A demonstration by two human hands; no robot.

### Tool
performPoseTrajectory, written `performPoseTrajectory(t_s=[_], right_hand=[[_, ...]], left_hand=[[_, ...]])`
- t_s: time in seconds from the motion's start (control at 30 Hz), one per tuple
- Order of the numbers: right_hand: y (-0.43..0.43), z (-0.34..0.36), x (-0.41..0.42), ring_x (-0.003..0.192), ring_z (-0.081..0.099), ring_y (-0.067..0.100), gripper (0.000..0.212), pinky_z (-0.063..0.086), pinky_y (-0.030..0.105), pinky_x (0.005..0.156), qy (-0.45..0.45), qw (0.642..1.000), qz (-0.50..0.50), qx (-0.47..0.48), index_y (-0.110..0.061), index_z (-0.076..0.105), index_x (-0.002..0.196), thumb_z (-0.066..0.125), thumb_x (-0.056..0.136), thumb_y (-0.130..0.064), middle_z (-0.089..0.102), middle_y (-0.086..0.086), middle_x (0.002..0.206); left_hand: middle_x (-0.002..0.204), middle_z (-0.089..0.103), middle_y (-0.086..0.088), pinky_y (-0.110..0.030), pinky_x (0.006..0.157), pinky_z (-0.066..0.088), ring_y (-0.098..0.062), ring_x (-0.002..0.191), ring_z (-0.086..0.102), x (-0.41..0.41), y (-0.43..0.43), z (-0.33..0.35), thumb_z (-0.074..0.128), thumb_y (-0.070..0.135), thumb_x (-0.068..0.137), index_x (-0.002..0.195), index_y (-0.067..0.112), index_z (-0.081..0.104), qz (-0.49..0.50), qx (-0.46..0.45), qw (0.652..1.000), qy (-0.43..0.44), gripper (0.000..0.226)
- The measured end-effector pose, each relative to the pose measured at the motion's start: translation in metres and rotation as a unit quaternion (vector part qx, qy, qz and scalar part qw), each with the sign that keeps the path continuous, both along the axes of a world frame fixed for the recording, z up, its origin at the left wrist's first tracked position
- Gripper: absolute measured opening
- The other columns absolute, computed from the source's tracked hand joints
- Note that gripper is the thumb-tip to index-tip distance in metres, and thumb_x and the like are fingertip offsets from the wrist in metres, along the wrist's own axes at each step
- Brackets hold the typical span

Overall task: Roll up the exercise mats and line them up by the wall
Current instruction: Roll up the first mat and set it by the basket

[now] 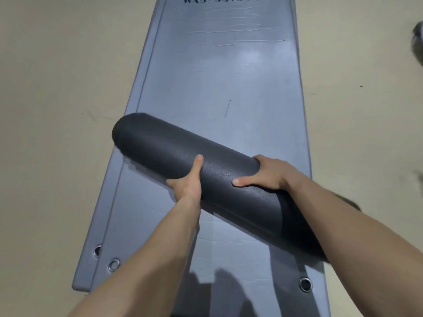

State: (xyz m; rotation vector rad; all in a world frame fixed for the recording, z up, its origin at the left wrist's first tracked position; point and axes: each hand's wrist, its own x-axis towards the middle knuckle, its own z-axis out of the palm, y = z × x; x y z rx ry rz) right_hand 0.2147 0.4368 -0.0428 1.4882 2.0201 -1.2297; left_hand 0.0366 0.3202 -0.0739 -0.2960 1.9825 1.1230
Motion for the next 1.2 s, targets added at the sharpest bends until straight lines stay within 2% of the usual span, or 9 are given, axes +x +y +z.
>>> performPoseTrajectory(t_s=[0.1,0.2,0.33,0.43,0.67,0.83,1.07,1.13,1.2], right_hand=[[-0.017,-0.001,0.043,0.11,0.064,0.02,0.114,0.051,0.045,0.098,0.011,0.993,-0.116,0.021,-0.038,0.048,0.135,0.068,0.041,-0.098,0.065,-0.013,0.123],[-0.028,0.0,0.111,0.107,0.065,0.02,0.111,0.052,0.047,0.097,0.004,0.971,-0.232,0.051,-0.041,0.047,0.133,0.068,0.041,-0.099,0.065,-0.016,0.12],[-0.033,0.002,0.222,0.106,0.066,0.025,0.108,0.054,0.049,0.093,-0.052,0.924,-0.361,0.118,-0.042,0.047,0.126,0.064,0.037,-0.102,0.066,-0.014,0.115],[-0.03,-0.006,0.291,0.109,0.065,0.028,0.111,0.054,0.049,0.093,-0.076,0.89,-0.432,0.123,-0.037,0.047,0.128,0.063,0.038,-0.101,0.066,-0.009,0.118],[-0.001,-0.041,0.364,0.105,0.065,0.026,0.105,0.053,0.047,0.094,-0.028,0.843,-0.532,0.08,-0.03,0.05,0.127,0.059,0.048,-0.099,0.067,-0.007,0.117],[0.027,-0.053,0.363,0.112,0.063,0.034,0.119,0.05,0.052,0.097,-0.065,0.814,-0.567,0.109,-0.028,0.048,0.131,0.055,0.038,-0.102,0.063,0.0,0.119],[0.084,-0.054,0.385,0.101,0.065,0.029,0.098,0.053,0.048,0.091,-0.026,0.812,-0.561,0.157,-0.037,0.05,0.12,0.058,0.044,-0.098,0.066,-0.006,0.108],[0.09,-0.049,0.386,0.096,0.066,0.027,0.089,0.054,0.046,0.088,-0.024,0.822,-0.542,0.17,-0.039,0.049,0.115,0.059,0.047,-0.097,0.066,-0.008,0.104],[0.088,-0.045,0.381,0.095,0.065,0.027,0.094,0.055,0.045,0.086,-0.039,0.841,-0.51,0.177,-0.041,0.046,0.123,0.058,0.049,-0.096,0.066,-0.006,0.103]], left_hand=[[0.14,0.056,0.002,-0.047,0.105,0.052,-0.026,0.121,0.061,0.033,0.024,0.006,0.087,0.071,0.038,0.156,0.03,0.021,-0.147,0.074,0.986,0.011,0.142],[0.145,0.055,0.007,-0.046,0.106,0.051,-0.021,0.124,0.06,0.09,0.059,0.004,0.091,0.068,0.041,0.154,0.035,0.024,-0.259,0.12,0.958,-0.012,0.136],[0.137,0.055,0.006,-0.035,0.105,0.048,-0.019,0.119,0.058,0.204,0.11,-0.005,0.091,0.058,0.057,0.134,0.027,0.034,-0.393,0.15,0.907,0.004,0.101],[0.144,0.052,0.0,-0.04,0.107,0.048,-0.025,0.125,0.057,0.291,0.141,-0.014,0.086,0.065,0.056,0.148,0.024,0.027,-0.462,0.147,0.875,0.008,0.117],[0.135,0.057,-0.001,-0.046,0.104,0.05,-0.027,0.117,0.061,0.394,0.205,-0.034,0.079,0.07,0.048,0.147,0.027,0.028,-0.508,0.147,0.846,0.072,0.12],[0.121,0.064,0.016,-0.039,0.101,0.052,-0.012,0.107,0.066,0.399,0.235,-0.047,0.087,0.057,0.063,0.134,0.033,0.039,-0.501,0.182,0.844,0.062,0.089],[0.117,0.065,0.013,-0.041,0.1,0.053,-0.015,0.103,0.067,0.427,0.29,-0.044,0.088,0.058,0.06,0.135,0.028,0.04,-0.485,0.181,0.854,0.048,0.094],[0.115,0.064,0.01,-0.042,0.101,0.053,-0.019,0.103,0.067,0.425,0.296,-0.041,0.087,0.06,0.06,0.135,0.025,0.041,-0.476,0.156,0.865,0.04,0.095],[0.117,0.066,0.006,-0.042,0.101,0.054,-0.021,0.103,0.067,0.416,0.289,-0.04,0.088,0.06,0.06,0.134,0.02,0.042,-0.452,0.132,0.882,0.015,0.096]])
